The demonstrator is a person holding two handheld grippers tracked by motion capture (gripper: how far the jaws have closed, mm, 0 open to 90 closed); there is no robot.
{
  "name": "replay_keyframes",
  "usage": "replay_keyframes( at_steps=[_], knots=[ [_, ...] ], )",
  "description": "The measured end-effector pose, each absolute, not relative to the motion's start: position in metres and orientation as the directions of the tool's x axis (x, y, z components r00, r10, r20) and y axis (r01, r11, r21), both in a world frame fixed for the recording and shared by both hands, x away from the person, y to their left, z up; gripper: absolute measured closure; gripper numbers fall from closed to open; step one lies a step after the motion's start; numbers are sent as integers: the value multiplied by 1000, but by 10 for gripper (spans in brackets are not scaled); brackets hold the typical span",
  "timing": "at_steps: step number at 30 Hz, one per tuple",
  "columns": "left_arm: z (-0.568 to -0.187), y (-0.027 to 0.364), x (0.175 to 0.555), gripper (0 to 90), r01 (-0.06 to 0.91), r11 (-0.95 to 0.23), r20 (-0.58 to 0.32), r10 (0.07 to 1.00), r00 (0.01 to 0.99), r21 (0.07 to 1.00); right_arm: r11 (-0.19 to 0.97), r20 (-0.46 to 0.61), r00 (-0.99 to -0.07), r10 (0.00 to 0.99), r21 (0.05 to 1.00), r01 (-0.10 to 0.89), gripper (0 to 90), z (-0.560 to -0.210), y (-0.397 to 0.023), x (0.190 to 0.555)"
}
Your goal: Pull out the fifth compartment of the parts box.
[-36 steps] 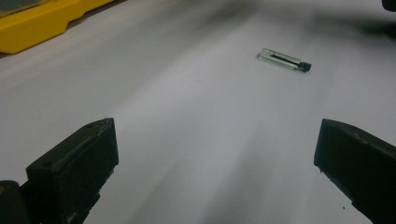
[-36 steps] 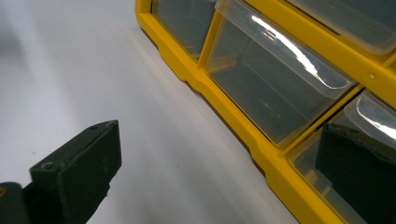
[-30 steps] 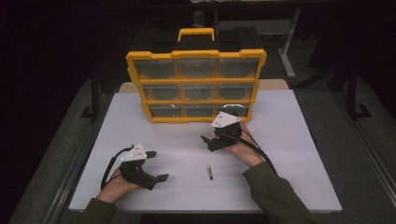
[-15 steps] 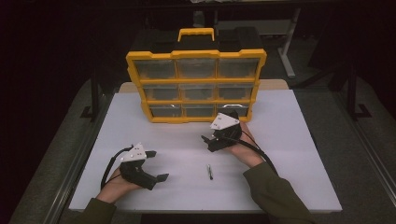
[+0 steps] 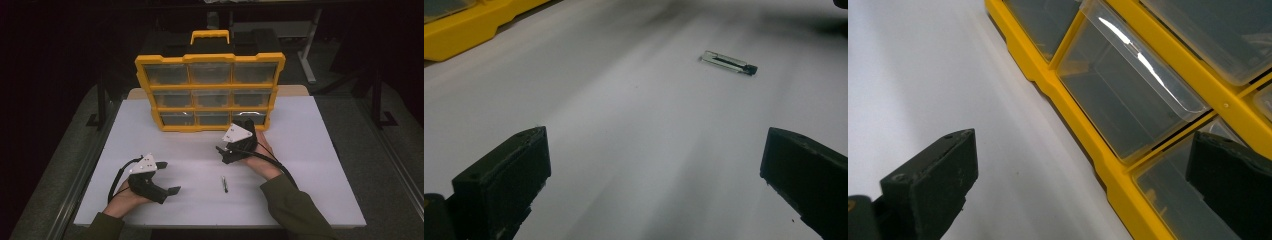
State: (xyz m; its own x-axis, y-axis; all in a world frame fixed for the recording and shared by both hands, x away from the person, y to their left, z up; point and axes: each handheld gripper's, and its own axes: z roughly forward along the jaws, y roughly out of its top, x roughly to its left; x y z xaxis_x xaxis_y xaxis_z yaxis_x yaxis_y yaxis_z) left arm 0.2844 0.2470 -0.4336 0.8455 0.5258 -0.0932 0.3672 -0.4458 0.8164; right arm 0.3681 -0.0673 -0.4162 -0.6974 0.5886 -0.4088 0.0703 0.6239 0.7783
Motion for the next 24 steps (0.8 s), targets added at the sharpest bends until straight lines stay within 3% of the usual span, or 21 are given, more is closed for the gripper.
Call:
replay_keyframes(
  at_steps=[24],
  knots=[
    [-433, 247, 284, 0, 370, -444, -99, 523, 846, 816, 689, -528, -649, 547, 724, -8, 0, -416, -67, 365]
  ],
)
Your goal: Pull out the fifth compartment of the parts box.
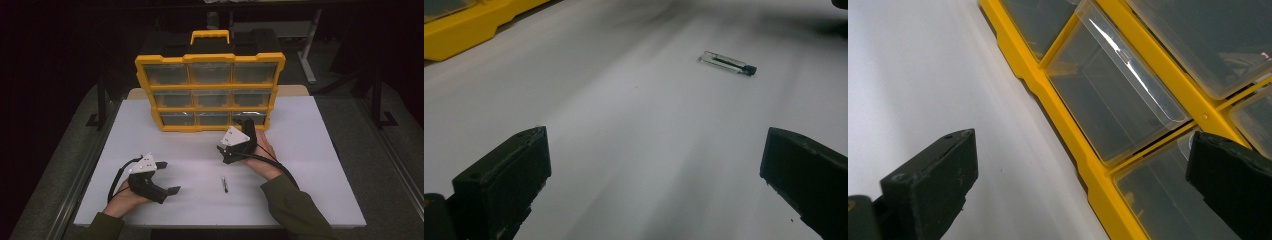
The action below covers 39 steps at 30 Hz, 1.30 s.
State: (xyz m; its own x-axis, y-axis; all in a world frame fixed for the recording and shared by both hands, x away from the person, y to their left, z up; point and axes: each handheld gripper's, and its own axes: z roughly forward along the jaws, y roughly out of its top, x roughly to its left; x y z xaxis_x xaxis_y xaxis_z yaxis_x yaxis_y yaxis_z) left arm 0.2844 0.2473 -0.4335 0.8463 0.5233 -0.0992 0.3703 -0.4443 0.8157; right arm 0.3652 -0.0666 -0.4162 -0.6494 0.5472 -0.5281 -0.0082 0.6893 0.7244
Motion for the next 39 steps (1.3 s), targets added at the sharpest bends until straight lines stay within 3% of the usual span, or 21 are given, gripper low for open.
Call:
replay_keyframes(
  at_steps=[39],
  knots=[
    [-433, 247, 284, 0, 368, -451, -95, 521, 848, 813, 782, -694, -541, 475, 615, -102, 0, -419, -58, 356]
  ],
)
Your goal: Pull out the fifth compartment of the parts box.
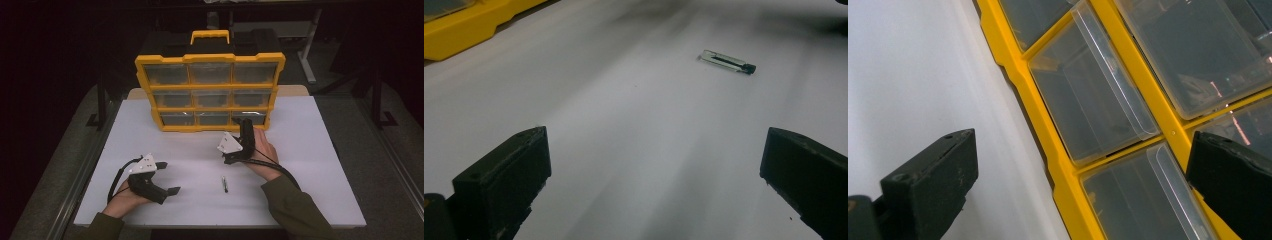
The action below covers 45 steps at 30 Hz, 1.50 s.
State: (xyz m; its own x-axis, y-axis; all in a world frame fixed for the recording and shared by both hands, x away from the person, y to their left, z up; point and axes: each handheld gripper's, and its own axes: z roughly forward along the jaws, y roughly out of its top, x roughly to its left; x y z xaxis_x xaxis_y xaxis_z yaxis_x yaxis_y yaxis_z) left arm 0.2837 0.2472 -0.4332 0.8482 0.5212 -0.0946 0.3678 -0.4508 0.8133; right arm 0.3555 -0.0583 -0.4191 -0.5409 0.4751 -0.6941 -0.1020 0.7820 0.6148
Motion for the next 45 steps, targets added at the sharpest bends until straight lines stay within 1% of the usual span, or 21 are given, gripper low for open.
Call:
replay_keyframes(
  at_steps=[3, 6, 7, 14, 30, 33, 38, 44, 45],
  knots=[
    [-433, 247, 284, 0, 368, -450, -95, 522, 848, 814, 799, -716, -529, 456, 591, -112, 0, -419, -59, 355],
    [-433, 247, 284, 0, 368, -448, -95, 523, 847, 815, 797, -714, -530, 458, 594, -112, 0, -420, -57, 355],
    [-433, 247, 284, 0, 368, -449, -95, 523, 847, 814, 811, -729, -527, 437, 573, -119, 0, -420, -58, 355],
    [-433, 248, 284, 0, 368, -449, -95, 523, 847, 814, 831, -757, -512, 407, 540, -137, 0, -420, -58, 355],
    [-433, 247, 284, 0, 366, -454, -93, 518, 850, 812, 853, -790, -487, 372, 498, -156, 0, -420, -57, 354],
    [-433, 248, 284, 0, 366, -455, -93, 519, 850, 812, 862, -808, -472, 354, 477, -171, 23, -420, -56, 353],
    [-433, 247, 284, 0, 367, -452, -95, 519, 849, 813, 862, -820, -450, 354, 472, -182, 26, -420, -56, 352],
    [-433, 247, 284, 0, 367, -451, -95, 519, 849, 814, 874, -833, -442, 333, 449, -187, 27, -422, -55, 352],
    [-433, 248, 284, 0, 365, -453, -93, 518, 850, 813, 881, -843, -437, 314, 431, -196, 27, -421, -55, 352]
  ],
)
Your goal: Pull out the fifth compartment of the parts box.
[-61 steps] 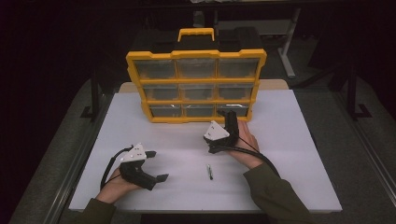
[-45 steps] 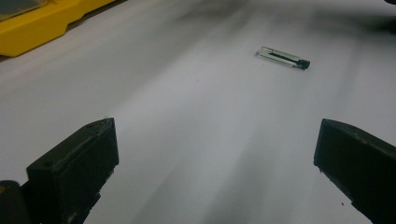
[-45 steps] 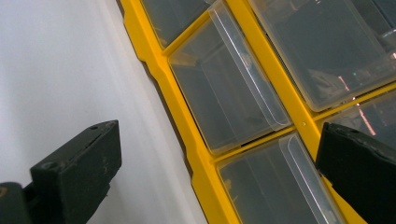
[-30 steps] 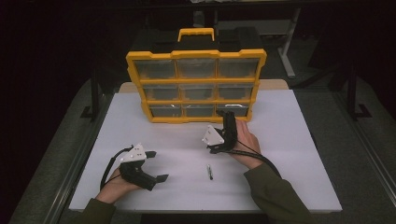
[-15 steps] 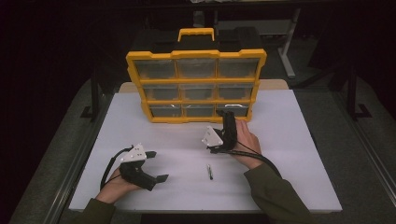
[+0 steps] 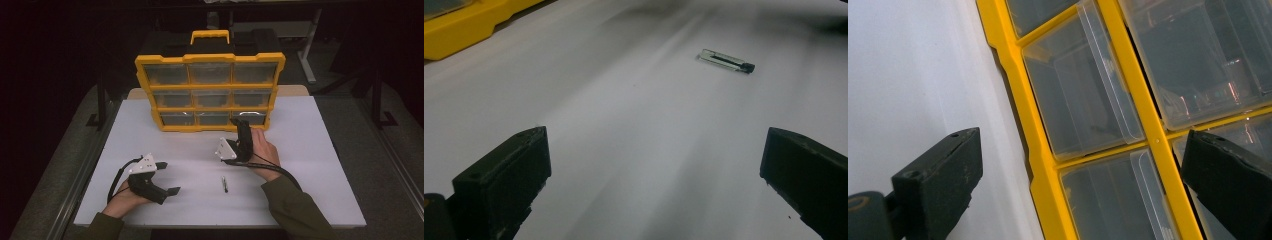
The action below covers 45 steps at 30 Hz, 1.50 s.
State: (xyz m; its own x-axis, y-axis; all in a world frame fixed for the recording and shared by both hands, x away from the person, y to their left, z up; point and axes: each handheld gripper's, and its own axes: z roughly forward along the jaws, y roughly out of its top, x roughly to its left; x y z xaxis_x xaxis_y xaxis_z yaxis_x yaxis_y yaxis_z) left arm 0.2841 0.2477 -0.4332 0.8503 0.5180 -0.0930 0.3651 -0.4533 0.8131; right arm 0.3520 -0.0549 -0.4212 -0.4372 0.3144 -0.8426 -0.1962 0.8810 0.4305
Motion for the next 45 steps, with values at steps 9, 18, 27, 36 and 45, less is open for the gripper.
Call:
replay_keyframes(
  at_steps=[9, 18, 27, 36, 45],
  knots=[
    [-433, 248, 284, 0, 366, -451, -94, 520, 849, 814, 891, -859, -414, 303, 409, -196, 28, -423, -52, 349],
    [-433, 248, 284, 0, 364, -454, -90, 520, 849, 813, 906, -880, -390, 270, 369, -207, 35, -425, -51, 349],
    [-433, 249, 284, 0, 362, -458, -86, 520, 850, 812, 918, -900, -363, 242, 333, -214, 39, -426, -50, 349],
    [-433, 248, 284, 0, 365, -456, -86, 525, 847, 811, 929, -911, -349, 219, 304, -210, 43, -430, -49, 347],
    [-433, 248, 284, 0, 366, -457, -85, 526, 846, 811, 939, -928, -322, 187, 265, -218, 45, -432, -47, 345]
  ],
)
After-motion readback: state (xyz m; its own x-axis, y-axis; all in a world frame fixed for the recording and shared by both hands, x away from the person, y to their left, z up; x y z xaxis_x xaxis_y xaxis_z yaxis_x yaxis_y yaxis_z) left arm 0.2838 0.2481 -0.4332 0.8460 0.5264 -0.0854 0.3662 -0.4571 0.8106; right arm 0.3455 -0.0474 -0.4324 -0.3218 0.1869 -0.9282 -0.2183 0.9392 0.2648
